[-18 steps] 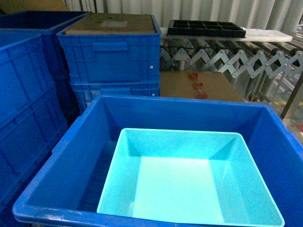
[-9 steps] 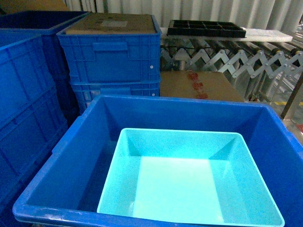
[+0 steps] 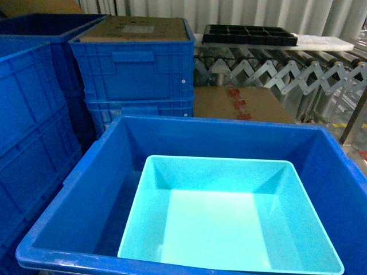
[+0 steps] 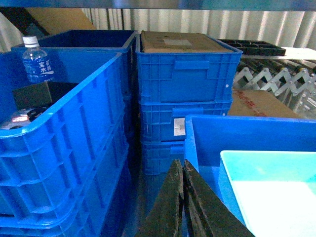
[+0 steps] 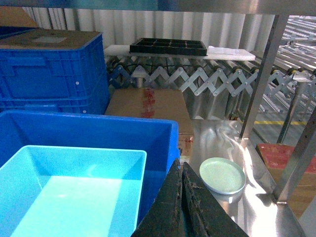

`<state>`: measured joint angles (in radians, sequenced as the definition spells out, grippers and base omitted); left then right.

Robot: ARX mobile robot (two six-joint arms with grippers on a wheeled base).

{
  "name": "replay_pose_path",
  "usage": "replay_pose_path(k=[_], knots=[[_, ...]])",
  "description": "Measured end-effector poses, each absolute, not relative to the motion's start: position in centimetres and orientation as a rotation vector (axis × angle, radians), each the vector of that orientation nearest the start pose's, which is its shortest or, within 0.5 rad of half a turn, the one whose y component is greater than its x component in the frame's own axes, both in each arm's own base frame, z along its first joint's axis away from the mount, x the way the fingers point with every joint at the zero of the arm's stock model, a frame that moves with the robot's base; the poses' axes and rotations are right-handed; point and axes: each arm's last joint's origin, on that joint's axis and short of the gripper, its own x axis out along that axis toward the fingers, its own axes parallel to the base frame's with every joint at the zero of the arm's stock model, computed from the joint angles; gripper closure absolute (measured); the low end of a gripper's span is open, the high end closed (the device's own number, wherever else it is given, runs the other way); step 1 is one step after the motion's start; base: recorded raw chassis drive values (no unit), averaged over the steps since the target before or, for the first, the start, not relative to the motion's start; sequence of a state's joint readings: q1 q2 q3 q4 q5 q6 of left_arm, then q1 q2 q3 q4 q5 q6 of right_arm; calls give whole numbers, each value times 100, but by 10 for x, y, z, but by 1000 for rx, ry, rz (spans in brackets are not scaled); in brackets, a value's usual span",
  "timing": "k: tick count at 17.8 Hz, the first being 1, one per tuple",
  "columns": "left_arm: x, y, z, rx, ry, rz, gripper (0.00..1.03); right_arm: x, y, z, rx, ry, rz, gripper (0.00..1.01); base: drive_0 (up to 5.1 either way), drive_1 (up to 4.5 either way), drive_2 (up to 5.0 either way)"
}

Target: Stack blue boxes stably on right

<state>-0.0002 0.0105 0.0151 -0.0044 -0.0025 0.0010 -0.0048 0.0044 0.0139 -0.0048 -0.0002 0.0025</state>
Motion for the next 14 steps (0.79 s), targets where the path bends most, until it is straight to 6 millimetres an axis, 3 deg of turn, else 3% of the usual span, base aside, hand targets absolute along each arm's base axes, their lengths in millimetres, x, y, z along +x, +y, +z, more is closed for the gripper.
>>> replay_pose_path(k=[2,4,9,10,11,12,14], knots=[[97,0,167,1,0,2,101,97,0,167,2,-5,-5,99,0,0,0],[97,0,167,0,0,2,101,97,0,167,2,-5,-5,75,0,0,0],[97,0,167,1,0,2,37,97,0,167,2,-5,-5,9,0,0,0],[97,0,167,1,0,2,24,97,0,167,2,-5,-5,1,0,0,0],[97,0,167,1,0,2,10,97,0,167,2,-5,-5,4,0,0,0],[97,0,167,1,0,2,3,97,0,167,2,-5,-5,3,0,0,0],[97,0,167,1,0,2,5,97,0,167,2,-5,-5,3,0,0,0]])
